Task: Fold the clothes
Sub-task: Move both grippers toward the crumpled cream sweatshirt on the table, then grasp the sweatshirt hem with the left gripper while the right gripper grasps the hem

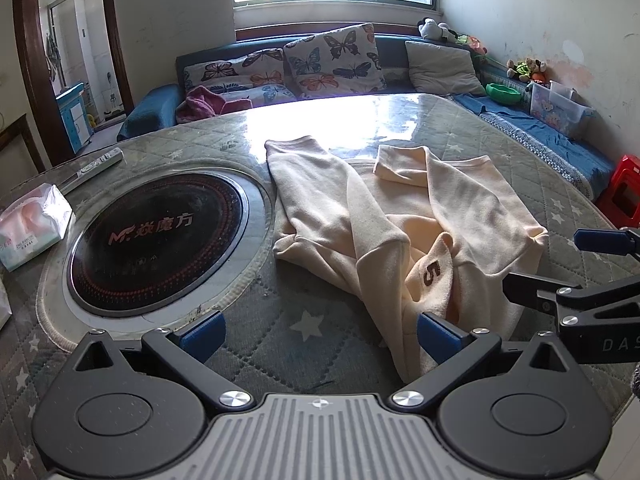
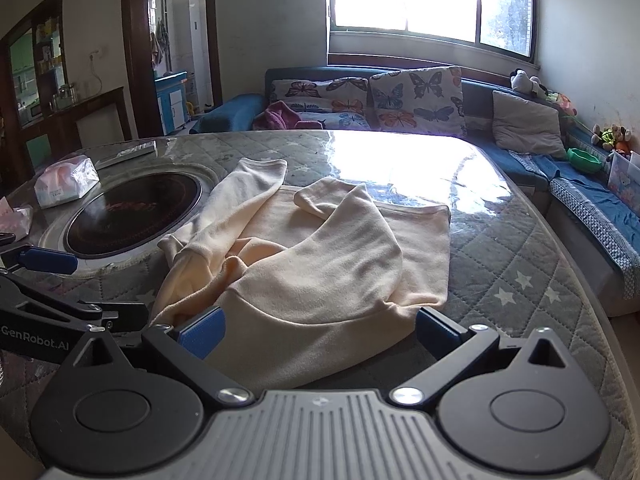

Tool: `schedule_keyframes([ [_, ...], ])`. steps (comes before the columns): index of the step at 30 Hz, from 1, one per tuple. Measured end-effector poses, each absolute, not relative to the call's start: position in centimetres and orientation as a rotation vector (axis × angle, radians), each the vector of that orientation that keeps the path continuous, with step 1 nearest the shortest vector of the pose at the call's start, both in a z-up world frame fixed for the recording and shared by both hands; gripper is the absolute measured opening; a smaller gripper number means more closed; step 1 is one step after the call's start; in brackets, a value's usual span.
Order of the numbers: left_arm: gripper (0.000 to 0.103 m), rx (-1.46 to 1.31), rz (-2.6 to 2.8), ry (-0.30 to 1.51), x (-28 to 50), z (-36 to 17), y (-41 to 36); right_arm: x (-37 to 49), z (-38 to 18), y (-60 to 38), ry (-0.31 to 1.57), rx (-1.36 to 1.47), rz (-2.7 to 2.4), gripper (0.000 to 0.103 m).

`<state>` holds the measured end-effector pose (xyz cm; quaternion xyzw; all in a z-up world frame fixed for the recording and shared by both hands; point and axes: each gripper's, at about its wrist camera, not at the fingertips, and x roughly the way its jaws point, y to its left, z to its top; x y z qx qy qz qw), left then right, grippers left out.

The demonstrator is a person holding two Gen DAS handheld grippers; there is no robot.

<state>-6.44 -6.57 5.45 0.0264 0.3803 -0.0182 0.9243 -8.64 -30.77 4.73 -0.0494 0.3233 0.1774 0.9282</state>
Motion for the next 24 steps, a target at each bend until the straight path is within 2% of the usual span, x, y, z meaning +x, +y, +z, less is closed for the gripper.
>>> schedule_keyframes([
  [12, 0.103, 0.079, -0.041, 0.76, -4.6, 6.2, -6.2, -6.8, 5.2, -30.3, 0.652, -0.115, 0.374, 0.097],
  [21, 0.102, 0.069, -0.054, 0.697, -0.9, 8.0, -5.1, -2.4, 5.8, -30.0, 0.646, -0.144, 0.389, 0.084],
  [24, 0.096, 0.067, -0.065, 0.687, 1.1, 8.3, -5.0, -0.6, 5.9, -30.0, 0.65, -0.136, 0.397, 0.079],
])
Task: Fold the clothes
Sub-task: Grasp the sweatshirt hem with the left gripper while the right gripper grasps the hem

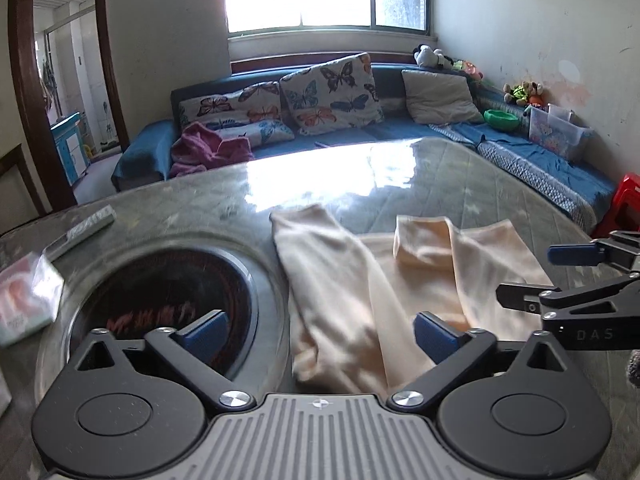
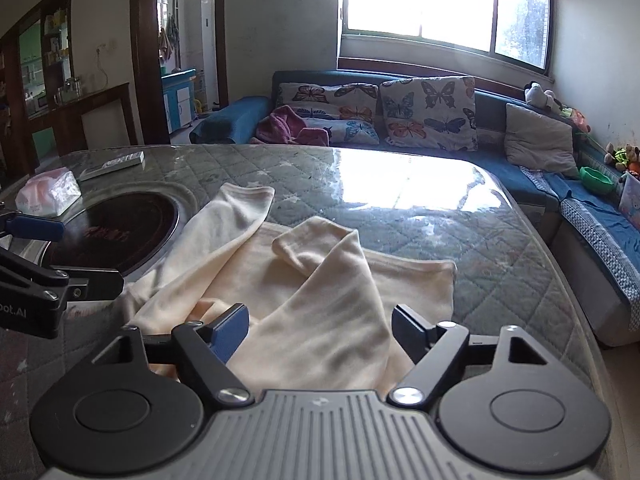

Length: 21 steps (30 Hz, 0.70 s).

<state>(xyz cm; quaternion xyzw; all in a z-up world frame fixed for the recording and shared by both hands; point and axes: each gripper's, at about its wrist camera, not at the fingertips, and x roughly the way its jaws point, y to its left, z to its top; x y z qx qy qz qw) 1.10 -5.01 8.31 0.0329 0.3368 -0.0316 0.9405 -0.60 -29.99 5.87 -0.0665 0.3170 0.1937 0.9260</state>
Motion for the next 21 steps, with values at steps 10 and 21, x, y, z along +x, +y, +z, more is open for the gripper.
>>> schedule_keyframes([
  [10, 0.083, 0.123, -0.186, 0.729, 7.6, 6.8, -7.1, 7.3, 4.7, -29.4, 0.712, -0.112, 0.428, 0.061],
  [21, 0.03, 0.099, -0.246, 0.877, 12.0, 3.2, -7.9, 10.8, 2.1, -30.1, 0.807, -0.023, 0.47, 0.024],
])
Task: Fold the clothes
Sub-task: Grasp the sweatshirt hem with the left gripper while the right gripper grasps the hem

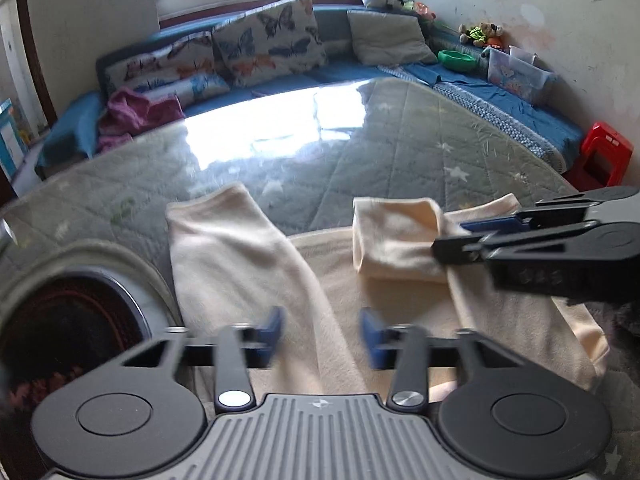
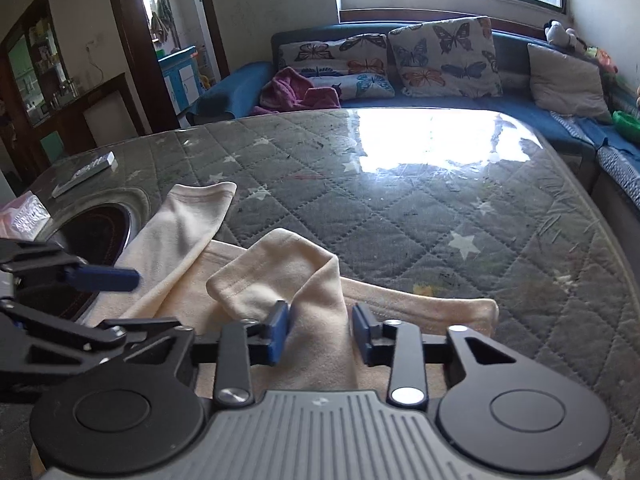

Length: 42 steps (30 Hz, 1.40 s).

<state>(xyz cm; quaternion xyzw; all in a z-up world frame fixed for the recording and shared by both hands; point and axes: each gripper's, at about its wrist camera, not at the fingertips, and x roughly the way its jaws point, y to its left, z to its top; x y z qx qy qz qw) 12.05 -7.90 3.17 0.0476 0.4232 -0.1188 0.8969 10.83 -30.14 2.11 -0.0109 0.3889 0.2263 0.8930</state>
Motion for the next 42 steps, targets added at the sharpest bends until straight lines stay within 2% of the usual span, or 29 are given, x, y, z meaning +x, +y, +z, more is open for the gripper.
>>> schedule_keyframes([
  [2, 0.016, 0.1, -0.244, 0.862, 11.6, 3.1, -7.4, 10.5, 2.4, -30.5, 0.793, -0.014, 0.465, 0.013],
  [3, 0.008, 0.091, -0.24, 0.86, 11.4, 3.3, -7.0, 10.2, 2.6, -30.6, 0.782, -0.014, 0.458, 0.01],
  [7, 0.004, 0.034, -0.218, 0.822, 10.3, 4.2, -5.1, 8.7, 4.0, -31.6, 0.722, -0.03, 0.425, 0.004],
  [16, 0.003, -0.058, -0.141, 0.72, 5.9, 7.2, -1.1, 5.0, 7.5, -35.0, 0.638, -0.027, 0.344, 0.003],
  [21, 0.003, -0.114, -0.087, 0.696, 2.0, 7.8, 1.5, 5.4, 6.7, -34.0, 0.683, -0.037, 0.391, 0.013],
  [23, 0.003, -0.133, -0.068, 0.703, 0.3, 7.6, 2.5, 5.9, 6.2, -33.4, 0.699, -0.03, 0.411, 0.034],
  [24, 0.003, -0.141, -0.06, 0.708, -0.5, 7.4, 2.9, 6.3, 5.7, -32.9, 0.71, -0.026, 0.422, 0.037],
  [31, 0.003, -0.206, -0.016, 0.755, -4.2, 6.1, 5.0, 8.8, 2.2, -29.9, 0.771, -0.019, 0.446, 0.039],
  [33, 0.003, -0.209, -0.01, 0.771, -4.7, 5.7, 5.0, 9.3, 1.4, -29.4, 0.784, -0.023, 0.451, 0.038],
  [35, 0.003, -0.209, -0.009, 0.786, -5.0, 5.4, 4.9, 9.2, 1.3, -29.3, 0.775, -0.014, 0.47, 0.018],
  [37, 0.003, -0.204, -0.013, 0.791, -5.2, 5.2, 4.7, 8.6, 1.9, -29.6, 0.748, -0.02, 0.46, 0.01],
  [42, 0.003, -0.19, -0.035, 0.785, -6.3, 4.9, 4.6, 5.5, 4.9, -32.2, 0.64, -0.042, 0.392, 0.009],
])
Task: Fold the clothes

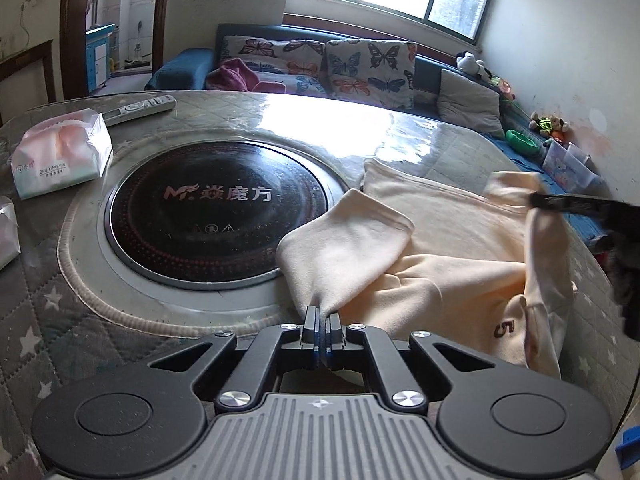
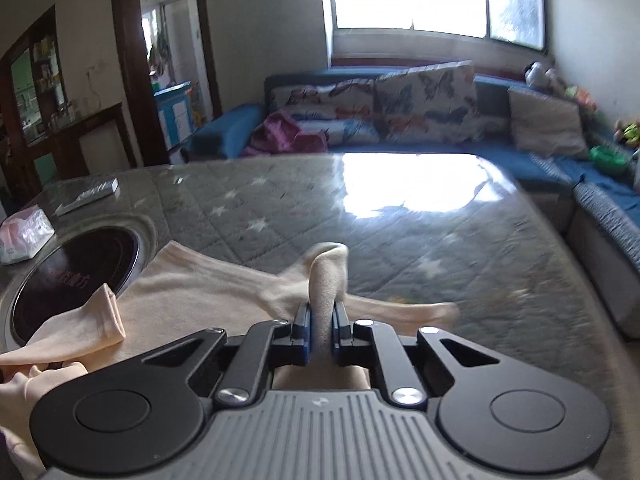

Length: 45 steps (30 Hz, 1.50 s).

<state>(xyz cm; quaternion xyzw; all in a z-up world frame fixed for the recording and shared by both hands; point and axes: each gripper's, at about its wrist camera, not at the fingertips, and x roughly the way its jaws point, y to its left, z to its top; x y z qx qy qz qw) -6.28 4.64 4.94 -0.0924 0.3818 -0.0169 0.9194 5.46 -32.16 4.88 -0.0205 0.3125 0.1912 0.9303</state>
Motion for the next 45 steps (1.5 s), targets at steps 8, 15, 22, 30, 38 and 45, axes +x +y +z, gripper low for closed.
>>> schedule_keyframes([
  [8, 0.003, -0.16, -0.062, 0.805, -8.5, 5.0, 5.2, -1.1, 9.5, -41.9, 0.531, 0.015, 0.197, 0.009],
  [15, 0.007, -0.102, -0.116, 0.844, -9.9, 4.8, 5.1, -5.2, 7.1, -48.1, 0.64, 0.052, 0.022, 0.014],
  [22, 0.018, -0.002, -0.241, 0.741, -11.4, 7.5, 3.0, -7.8, 7.0, -47.8, 0.646, -0.02, 0.054, 0.019],
  [30, 0.052, 0.061, -0.471, 0.713, -11.1, 7.3, -3.6, -8.1, 7.6, -40.3, 0.683, -0.059, 0.393, 0.03],
  [38, 0.052, 0.152, -0.562, 0.764, -10.1, 4.9, -8.4, -9.5, 7.1, -34.6, 0.709, -0.166, 0.582, 0.034],
  [45, 0.01, 0.126, -0.675, 0.796, -10.5, 5.0, -7.9, -10.8, 7.5, -33.7, 0.715, -0.219, 0.618, 0.034],
])
